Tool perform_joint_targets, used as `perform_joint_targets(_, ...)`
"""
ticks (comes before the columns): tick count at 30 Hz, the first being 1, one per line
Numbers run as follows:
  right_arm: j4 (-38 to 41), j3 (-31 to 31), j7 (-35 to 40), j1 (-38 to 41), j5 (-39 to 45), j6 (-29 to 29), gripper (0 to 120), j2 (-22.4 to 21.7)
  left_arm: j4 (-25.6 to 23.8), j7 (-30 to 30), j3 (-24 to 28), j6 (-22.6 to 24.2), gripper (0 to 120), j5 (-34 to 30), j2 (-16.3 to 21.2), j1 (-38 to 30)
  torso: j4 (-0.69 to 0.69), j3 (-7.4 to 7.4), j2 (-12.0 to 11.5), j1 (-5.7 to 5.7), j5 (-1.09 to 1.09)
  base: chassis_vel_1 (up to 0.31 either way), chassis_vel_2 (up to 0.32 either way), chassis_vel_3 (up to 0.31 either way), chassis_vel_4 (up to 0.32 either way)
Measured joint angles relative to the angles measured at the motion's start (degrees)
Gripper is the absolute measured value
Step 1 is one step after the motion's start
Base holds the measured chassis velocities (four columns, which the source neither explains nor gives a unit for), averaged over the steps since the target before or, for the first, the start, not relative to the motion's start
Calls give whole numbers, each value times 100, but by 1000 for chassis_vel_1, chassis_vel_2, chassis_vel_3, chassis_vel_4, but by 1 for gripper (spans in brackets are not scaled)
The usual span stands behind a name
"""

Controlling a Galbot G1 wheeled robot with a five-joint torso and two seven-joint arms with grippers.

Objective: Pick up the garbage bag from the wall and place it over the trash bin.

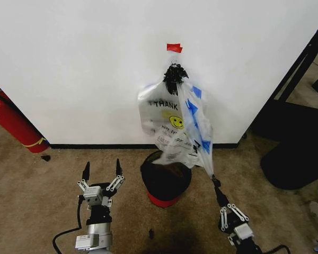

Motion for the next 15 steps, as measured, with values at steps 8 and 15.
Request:
perform_joint_targets(8, 30, 41, 343, -275, -139, 37, 0, -51, 5, -2, -2, -67, 100, 23, -32, 58, 0, 0, 0, 0, 0, 0, 0, 0, 0)
perform_joint_targets(15, -4, -1, 597, -462, -341, 31, 0, -85, 5, -7, -1, -81, 100, 25, -31, 63, 0, 0, 0, 0, 0, 0, 0, 0, 0)
